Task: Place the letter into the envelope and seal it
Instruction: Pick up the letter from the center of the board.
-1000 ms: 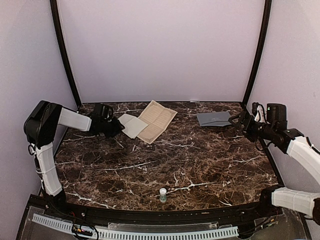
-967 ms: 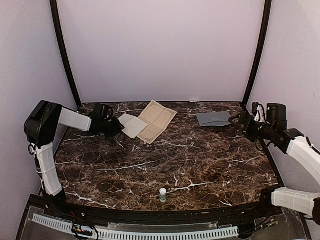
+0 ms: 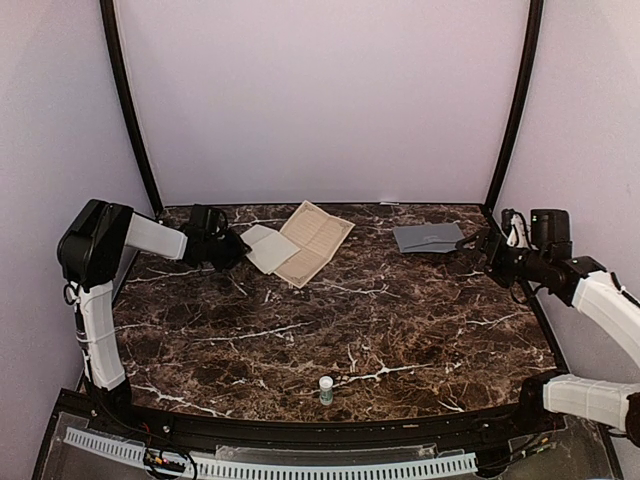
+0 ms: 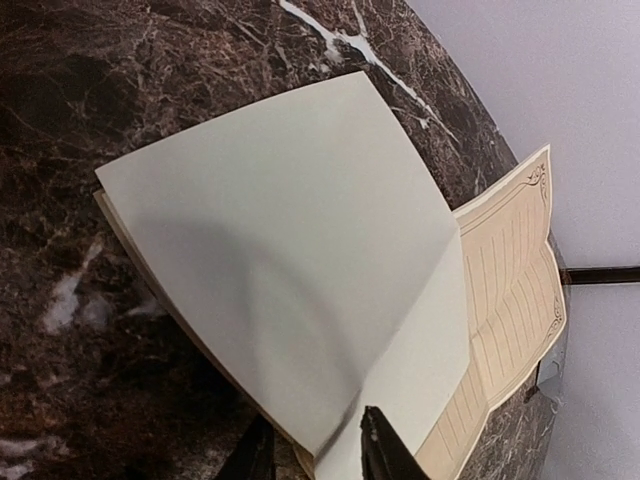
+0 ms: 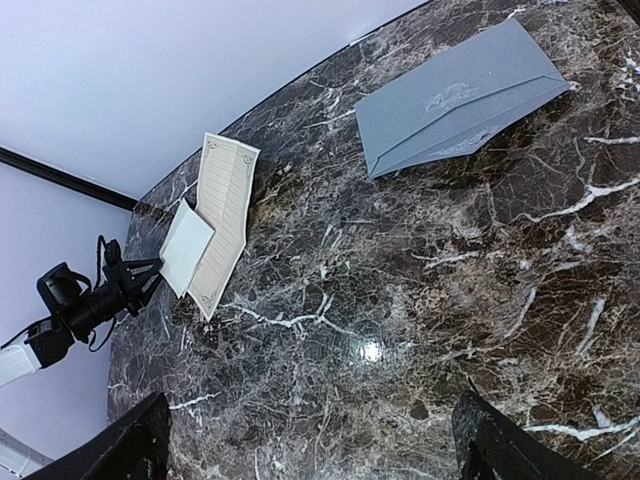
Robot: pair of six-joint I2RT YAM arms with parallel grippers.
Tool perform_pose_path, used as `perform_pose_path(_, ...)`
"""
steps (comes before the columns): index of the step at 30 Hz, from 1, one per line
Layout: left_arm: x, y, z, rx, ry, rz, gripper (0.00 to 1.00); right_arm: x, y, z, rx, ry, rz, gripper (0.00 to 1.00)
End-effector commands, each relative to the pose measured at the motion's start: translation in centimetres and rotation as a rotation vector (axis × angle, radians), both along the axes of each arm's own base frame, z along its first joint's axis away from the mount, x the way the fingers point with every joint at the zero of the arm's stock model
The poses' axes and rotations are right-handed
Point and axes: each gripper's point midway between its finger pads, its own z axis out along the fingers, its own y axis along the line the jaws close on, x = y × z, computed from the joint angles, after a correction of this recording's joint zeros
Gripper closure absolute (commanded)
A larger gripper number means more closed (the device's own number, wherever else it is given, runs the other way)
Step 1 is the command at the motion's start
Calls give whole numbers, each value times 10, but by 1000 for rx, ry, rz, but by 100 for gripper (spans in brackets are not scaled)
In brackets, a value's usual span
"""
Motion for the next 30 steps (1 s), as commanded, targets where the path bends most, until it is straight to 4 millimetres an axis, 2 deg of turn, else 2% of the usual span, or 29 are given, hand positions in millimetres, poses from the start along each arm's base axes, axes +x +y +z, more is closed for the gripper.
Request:
perform_pose_path(1,16,-3,20,-43,-66,12,71,5,3,10,-6,-37,16,6)
perform_pose_path(7,20,-5,9,-49,-34,17,70,8,4,12,-9,-40,23,6)
perform_pose_path(13,27,-6,8,-51,-38,21,71,9,5,11,-8,-33,30,6)
perform_pose_path(15,29,-6,8,-51,-45,23,77,9,6,12,-5,-31,36,6)
perform_pose_path(19,34,-9,16,-58,-76,8,97,8,6,16,-4,-43,33,6)
perform_pose_path(20,34,-11,19,-62,-83,-2,99,7,6,17,-1,-45,31,6)
perform_pose_path(23,36,-15,38,-65,-131,-36,100,5,6,20,5,-52,31,5)
perform_pose_path(25,34,-16,58,-59,-178,-58,100,3,7,21,8,-53,36,5)
perform_pose_path(27,29,-15,84,-46,-235,-80,100,0,7,22,10,-54,38,5)
perform_pose_path(30,10,-12,132,-39,-322,-112,100,-4,7,26,13,-64,45,5)
